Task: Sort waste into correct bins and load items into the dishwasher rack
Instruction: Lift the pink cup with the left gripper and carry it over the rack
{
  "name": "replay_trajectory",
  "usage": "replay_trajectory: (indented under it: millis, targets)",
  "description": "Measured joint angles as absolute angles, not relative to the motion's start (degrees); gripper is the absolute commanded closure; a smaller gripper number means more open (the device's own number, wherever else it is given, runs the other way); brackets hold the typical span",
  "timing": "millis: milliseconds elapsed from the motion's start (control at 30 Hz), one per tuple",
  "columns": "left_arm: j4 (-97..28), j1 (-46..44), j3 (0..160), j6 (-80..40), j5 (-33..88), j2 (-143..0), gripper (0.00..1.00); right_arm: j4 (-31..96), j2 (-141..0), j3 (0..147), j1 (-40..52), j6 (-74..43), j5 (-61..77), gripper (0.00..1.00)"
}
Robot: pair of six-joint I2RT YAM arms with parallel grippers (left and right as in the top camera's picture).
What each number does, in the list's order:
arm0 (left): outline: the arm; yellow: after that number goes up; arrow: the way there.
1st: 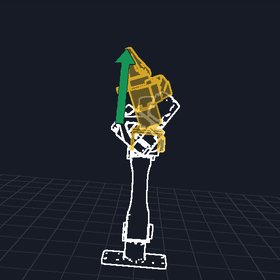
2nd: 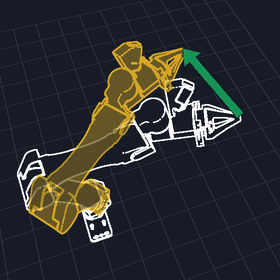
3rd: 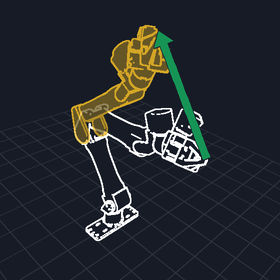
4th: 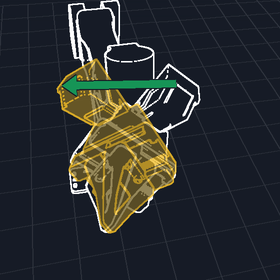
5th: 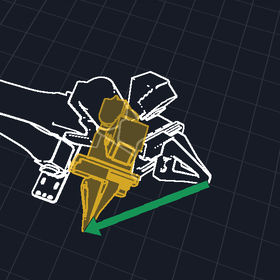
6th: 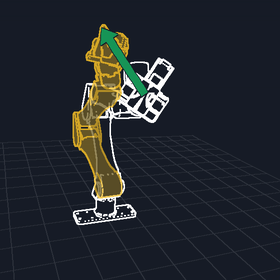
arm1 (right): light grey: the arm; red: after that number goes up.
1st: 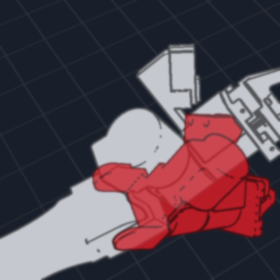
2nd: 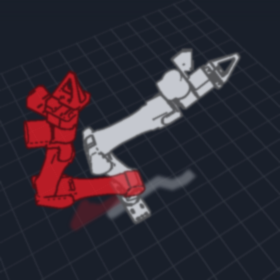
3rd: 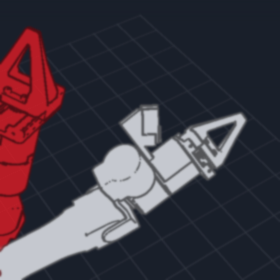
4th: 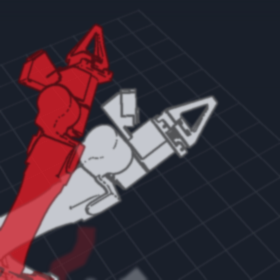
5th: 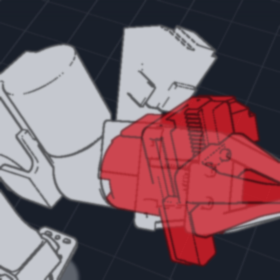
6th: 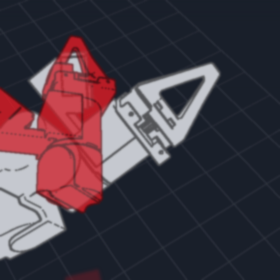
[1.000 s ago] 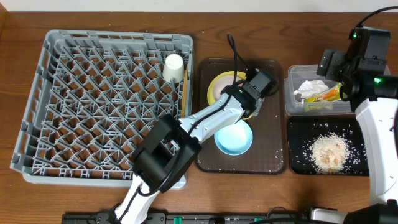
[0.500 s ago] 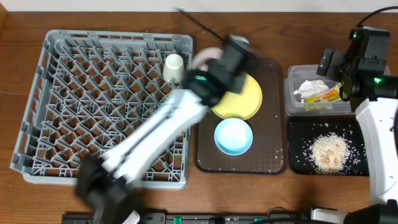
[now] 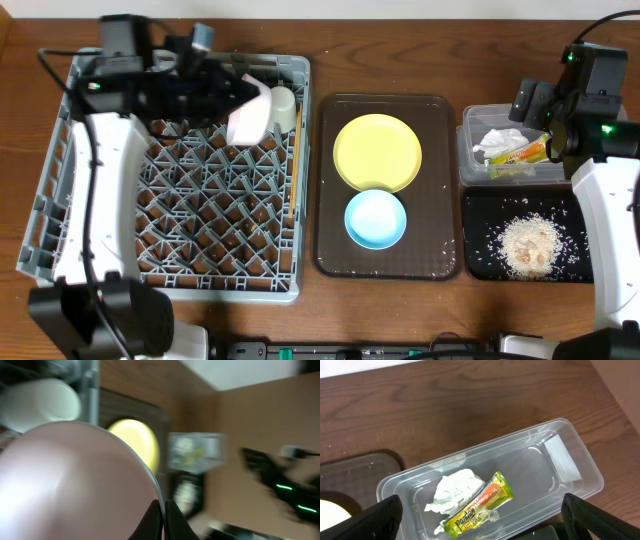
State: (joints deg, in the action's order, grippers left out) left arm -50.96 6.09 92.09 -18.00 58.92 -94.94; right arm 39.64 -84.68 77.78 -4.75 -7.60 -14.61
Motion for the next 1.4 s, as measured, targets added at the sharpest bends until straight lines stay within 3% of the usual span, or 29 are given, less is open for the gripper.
replay_trajectory:
  millis: [200, 400, 867, 1400]
  targets:
    - [-51.16, 10.24, 90.21, -16.40, 74.87, -99.20, 0.94, 39.64, -84.68, 77.78, -4.75, -7.60, -14.61, 0.01]
    - [-51.18, 8.60, 87.37, -14.35, 79.64, -99.98, 0.94, 39.64, -84.68, 77.78, -4.75, -7.60, -14.61, 0.01]
    - [-45.04, 6.85, 78.78, -14.35, 76.20, -99.98, 0.94, 39.64, -84.68, 77.78, -4.75, -7.60, -14.61, 0.01]
    - [-22.39, 6.85, 69.69, -33.61, 75.94, -99.98, 0.94, 39.64, -84.68, 77.78, -4.75, -7.60, -14.61, 0.01]
